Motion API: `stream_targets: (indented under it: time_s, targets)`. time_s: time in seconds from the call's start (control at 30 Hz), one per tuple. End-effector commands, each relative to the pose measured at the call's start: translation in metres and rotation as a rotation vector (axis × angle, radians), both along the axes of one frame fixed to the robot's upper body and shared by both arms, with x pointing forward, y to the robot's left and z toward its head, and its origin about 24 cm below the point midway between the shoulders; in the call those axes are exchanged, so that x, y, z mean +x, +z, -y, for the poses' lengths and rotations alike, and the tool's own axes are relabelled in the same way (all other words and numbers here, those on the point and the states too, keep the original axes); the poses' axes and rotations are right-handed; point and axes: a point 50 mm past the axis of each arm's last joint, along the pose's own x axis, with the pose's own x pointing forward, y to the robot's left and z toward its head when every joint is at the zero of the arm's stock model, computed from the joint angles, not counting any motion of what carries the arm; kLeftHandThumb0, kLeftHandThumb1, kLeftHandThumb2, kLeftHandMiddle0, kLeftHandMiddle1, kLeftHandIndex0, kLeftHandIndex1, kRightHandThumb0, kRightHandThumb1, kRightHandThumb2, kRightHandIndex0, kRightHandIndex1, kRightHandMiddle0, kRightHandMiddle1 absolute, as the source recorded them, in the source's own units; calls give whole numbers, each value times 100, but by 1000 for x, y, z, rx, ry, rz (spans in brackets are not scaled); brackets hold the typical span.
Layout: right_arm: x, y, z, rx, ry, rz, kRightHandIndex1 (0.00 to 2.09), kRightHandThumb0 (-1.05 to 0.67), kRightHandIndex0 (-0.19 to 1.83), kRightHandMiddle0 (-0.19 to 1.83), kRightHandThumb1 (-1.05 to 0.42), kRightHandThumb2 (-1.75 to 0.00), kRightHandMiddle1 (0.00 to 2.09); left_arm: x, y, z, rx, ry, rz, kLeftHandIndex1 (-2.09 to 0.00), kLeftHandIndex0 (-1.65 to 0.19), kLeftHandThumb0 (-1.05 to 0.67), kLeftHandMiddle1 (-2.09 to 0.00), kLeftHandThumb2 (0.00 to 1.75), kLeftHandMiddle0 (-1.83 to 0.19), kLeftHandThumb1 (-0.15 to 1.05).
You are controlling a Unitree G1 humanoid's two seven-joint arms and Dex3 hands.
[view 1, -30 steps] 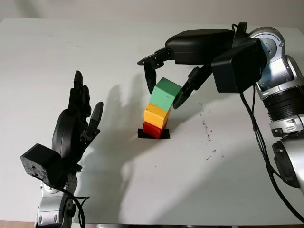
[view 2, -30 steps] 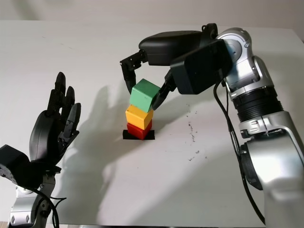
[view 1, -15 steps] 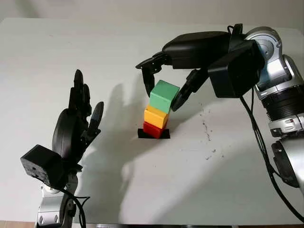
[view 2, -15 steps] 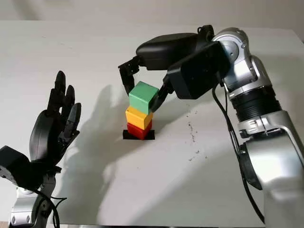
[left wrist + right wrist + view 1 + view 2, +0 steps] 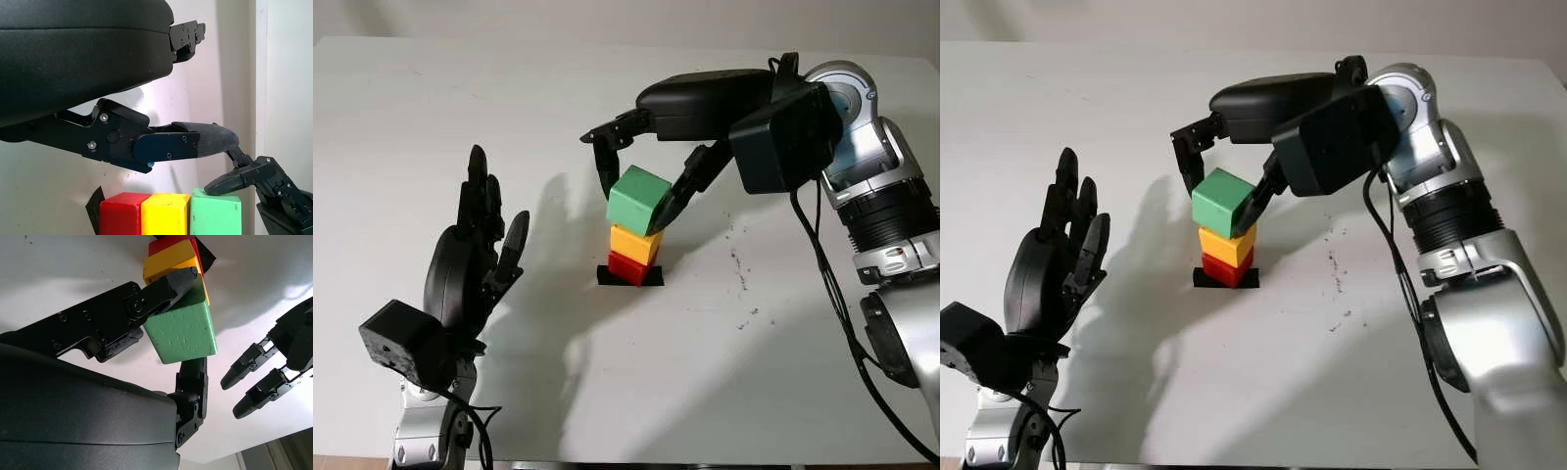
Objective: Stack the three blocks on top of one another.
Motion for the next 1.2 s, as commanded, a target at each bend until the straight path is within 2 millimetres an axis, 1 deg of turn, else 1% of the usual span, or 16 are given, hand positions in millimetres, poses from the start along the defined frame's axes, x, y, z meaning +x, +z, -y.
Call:
stream_targets:
  time_s: [0.0,0.3,0.47,0.57,0.6,0.7,0.8,0.83,0.9,1.0,1.03,1.13,1.17]
  targets:
    - [-2,3,-2,2,8,13,4,-50,22,35,-96,-5,154,-3,-4,0,-2,6,-6,0,19,-70,0,43,19,105]
    - [-3,2,0,-45,9,16,4,-52,21,36,-97,-5,153,-2,-4,1,-5,0,-2,0,19,-70,0,44,19,105]
    - [-2,1,2,-86,-15,-28,3,-53,18,35,-95,-5,153,-3,-5,0,-9,2,-12,0,19,-71,0,43,19,105]
    - [-3,0,4,-125,-17,-43,3,-57,14,23,-93,-5,135,-3,-5,0,-6,8,-7,0,19,-71,0,42,19,105]
    - [-3,0,4,-133,-15,-42,3,-59,13,20,-91,-5,125,-3,-5,0,-5,7,-6,0,19,-70,0,43,19,105]
    - [-3,-1,6,-147,-9,-41,3,-64,9,15,-88,-5,104,-3,-4,-1,-6,4,-2,0,19,-70,0,43,19,105]
    - [-3,-1,7,-179,-8,-58,1,-70,3,6,-88,-5,93,-3,-4,-1,-8,6,1,0,19,-70,0,43,19,105]
    - [-4,-1,7,-187,-1,-70,1,-72,-2,2,-87,-5,83,-3,-4,-1,-9,5,0,0,19,-70,0,43,19,105]
    - [-4,-2,7,-197,8,-86,2,-74,-10,1,-86,-5,59,-3,-5,-1,-11,5,-1,0,19,-70,0,42,19,105]
    - [-5,-4,8,-213,7,-93,0,-77,-18,-5,-84,-5,36,-3,-4,-1,-12,3,1,0,19,-70,0,42,19,105]
    - [-6,-5,8,-212,10,-83,0,-80,-19,-11,-84,-5,25,-2,-4,-1,-12,1,2,0,19,-70,0,42,19,105]
    - [-8,-5,8,-199,20,-64,0,-86,-19,-18,-85,-6,5,-2,-4,-2,-7,-2,7,0,19,-69,0,43,19,105]
    - [-8,-5,8,-196,18,-57,0,-87,-19,-19,-85,-6,3,-2,-4,-1,-10,-1,7,0,19,-68,0,43,19,105]
